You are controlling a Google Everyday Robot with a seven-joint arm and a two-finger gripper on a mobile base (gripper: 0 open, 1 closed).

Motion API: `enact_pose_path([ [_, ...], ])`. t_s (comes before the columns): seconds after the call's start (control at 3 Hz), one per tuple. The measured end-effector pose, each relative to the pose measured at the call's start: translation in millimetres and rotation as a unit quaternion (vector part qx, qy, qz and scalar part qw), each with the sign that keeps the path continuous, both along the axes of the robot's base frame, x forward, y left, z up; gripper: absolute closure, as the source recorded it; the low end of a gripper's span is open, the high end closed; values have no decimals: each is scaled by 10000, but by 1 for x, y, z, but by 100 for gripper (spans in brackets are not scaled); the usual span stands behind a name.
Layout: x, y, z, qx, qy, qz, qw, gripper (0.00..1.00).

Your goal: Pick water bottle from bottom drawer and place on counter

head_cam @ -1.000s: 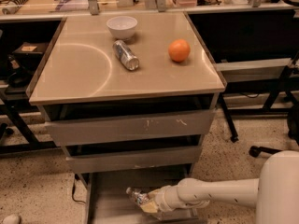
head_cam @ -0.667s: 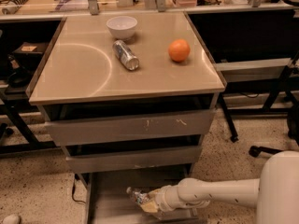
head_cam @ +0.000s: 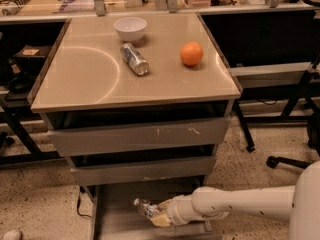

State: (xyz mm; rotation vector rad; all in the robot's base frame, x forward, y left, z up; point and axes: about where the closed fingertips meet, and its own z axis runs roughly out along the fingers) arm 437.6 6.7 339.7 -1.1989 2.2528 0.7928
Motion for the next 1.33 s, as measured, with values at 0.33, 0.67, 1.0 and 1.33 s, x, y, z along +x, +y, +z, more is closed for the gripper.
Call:
enact_pose_path([
  [0.33,-11,4,40,-85,21,19,10000,100],
  [0.67,-16,7,90,-150,-76,-4,9999,100],
  [1.0,-16,7,90,-150,-76,-4,9999,100],
  [1.33,-9,4,119,-80,-191,-126,9997,100],
])
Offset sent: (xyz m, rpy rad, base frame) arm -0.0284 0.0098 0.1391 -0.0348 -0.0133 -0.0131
